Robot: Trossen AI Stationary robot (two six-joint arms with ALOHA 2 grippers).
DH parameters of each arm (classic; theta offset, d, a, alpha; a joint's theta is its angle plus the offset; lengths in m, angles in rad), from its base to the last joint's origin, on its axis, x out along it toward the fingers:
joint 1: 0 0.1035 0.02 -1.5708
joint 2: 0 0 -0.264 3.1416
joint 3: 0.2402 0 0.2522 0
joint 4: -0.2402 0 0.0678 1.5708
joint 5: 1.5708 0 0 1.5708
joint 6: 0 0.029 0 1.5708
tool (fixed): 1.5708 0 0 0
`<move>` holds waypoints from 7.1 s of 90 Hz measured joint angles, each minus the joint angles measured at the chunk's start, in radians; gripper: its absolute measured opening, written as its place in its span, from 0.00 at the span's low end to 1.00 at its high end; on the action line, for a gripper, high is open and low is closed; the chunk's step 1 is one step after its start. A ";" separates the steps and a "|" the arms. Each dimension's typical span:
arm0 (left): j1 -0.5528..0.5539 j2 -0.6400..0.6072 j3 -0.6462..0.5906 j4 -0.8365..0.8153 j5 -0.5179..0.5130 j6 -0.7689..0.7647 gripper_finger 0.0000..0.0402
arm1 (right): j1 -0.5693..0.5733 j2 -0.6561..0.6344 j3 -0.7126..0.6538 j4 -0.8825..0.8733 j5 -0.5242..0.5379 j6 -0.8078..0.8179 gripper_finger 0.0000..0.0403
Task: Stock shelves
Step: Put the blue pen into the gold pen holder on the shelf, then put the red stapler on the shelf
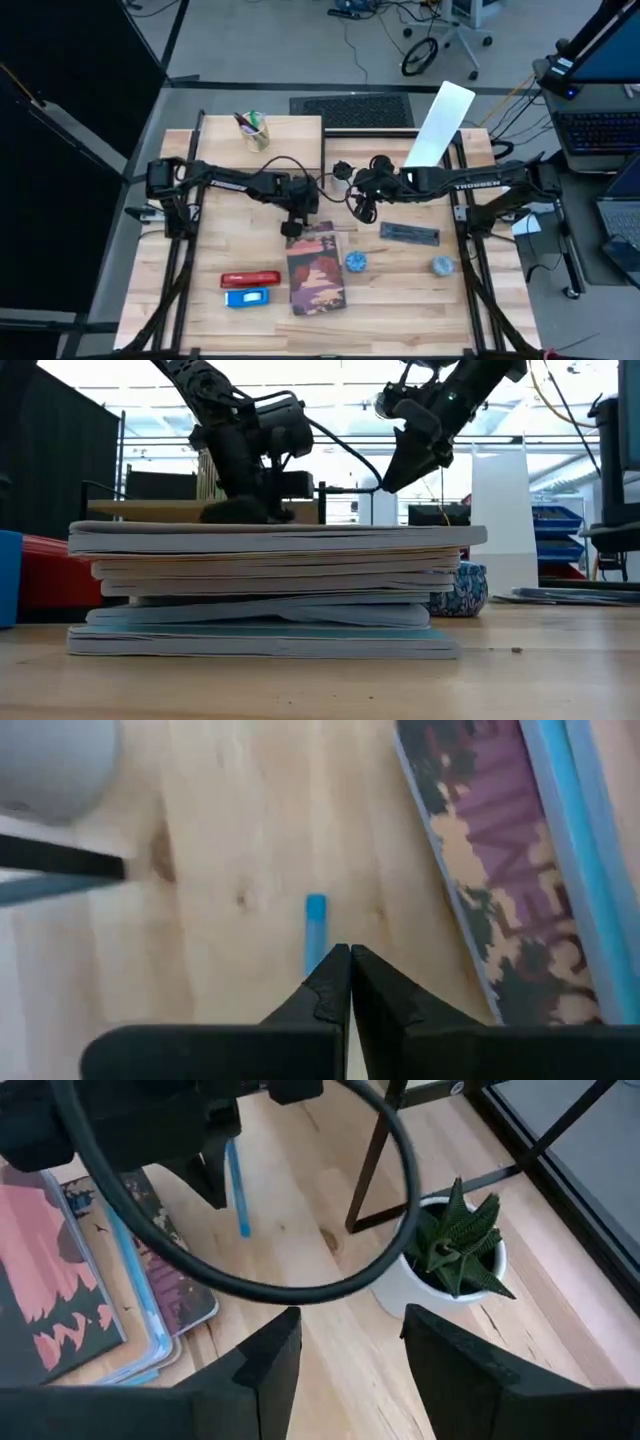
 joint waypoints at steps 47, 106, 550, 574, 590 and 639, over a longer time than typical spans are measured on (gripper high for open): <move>0.018 -0.009 0.002 -0.109 -0.033 -0.084 0.05 | 0.000 0.000 0.000 0.023 0.000 0.005 0.40; 0.029 0.071 0.002 -0.104 -0.057 -0.095 0.38 | 0.000 0.000 0.000 0.037 0.001 0.007 0.40; 0.496 -0.772 -0.165 0.415 -0.192 -0.304 0.42 | -0.076 -0.176 0.000 0.006 0.021 -0.070 0.40; 0.423 -0.776 -0.079 0.393 -0.192 -0.177 0.42 | -0.076 -0.176 0.000 0.031 0.021 -0.075 0.40; 0.380 -0.776 -0.068 0.374 -0.190 -0.161 0.42 | -0.076 -0.176 0.000 0.120 0.025 -0.085 0.40; 0.307 -0.776 -0.068 0.223 -0.120 -0.144 0.42 | 0.028 -0.082 0.192 -0.126 -0.188 -0.033 0.82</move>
